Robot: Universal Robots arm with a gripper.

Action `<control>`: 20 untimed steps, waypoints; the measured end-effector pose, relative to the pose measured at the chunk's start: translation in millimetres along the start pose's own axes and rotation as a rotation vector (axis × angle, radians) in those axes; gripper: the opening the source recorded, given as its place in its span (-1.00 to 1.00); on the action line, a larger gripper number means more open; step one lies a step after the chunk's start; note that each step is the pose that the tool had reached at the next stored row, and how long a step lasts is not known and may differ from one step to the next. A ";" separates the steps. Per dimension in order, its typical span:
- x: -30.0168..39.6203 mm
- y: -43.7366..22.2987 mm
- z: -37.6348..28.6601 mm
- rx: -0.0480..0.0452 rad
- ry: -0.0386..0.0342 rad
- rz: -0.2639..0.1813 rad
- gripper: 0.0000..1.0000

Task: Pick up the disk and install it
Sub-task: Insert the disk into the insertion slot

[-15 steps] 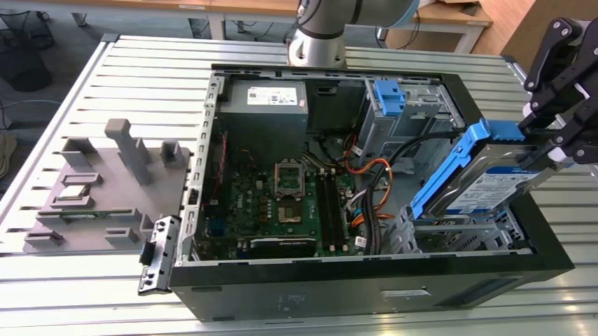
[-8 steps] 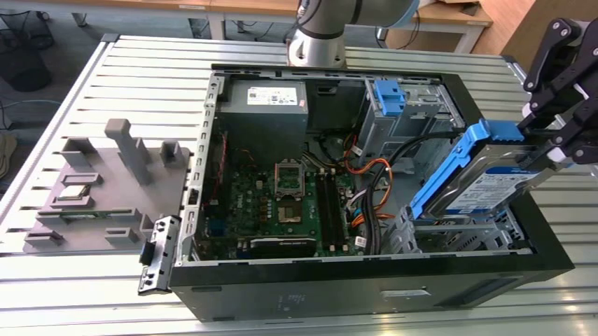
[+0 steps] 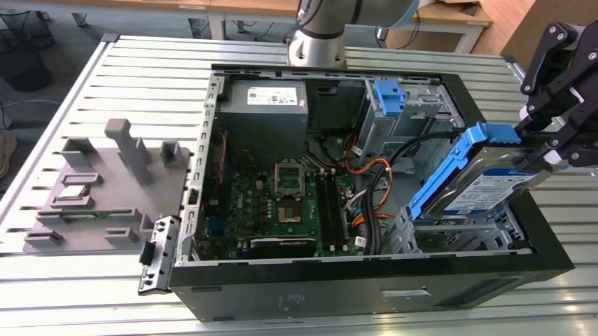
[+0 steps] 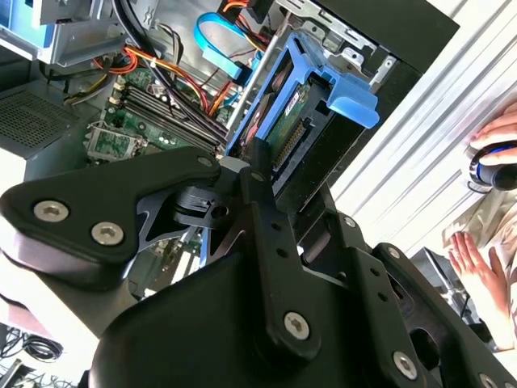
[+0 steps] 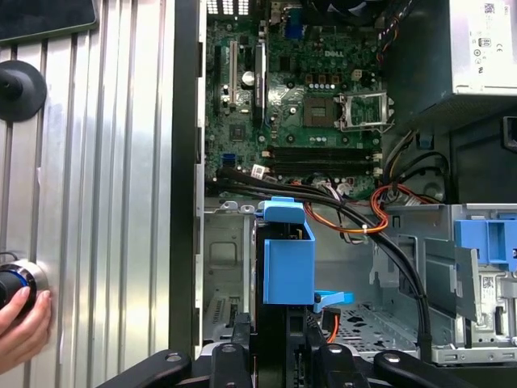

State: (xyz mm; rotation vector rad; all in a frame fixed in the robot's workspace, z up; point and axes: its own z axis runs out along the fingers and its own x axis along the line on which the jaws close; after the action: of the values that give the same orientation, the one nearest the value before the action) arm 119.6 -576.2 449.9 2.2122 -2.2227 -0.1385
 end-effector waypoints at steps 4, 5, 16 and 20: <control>0.0 -1.1 0.3 0.0000 -0.0008 0.000 -0.30; 0.0 -1.3 0.3 0.0000 -0.0007 0.000 -0.30; 0.3 -1.8 5.4 0.0000 -0.0006 0.000 -0.30; 0.5 -2.0 7.6 0.0000 -0.0006 0.000 -0.30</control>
State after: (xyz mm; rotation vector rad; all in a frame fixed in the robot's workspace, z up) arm 121.1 -576.2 442.2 2.2126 -2.2230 -0.1392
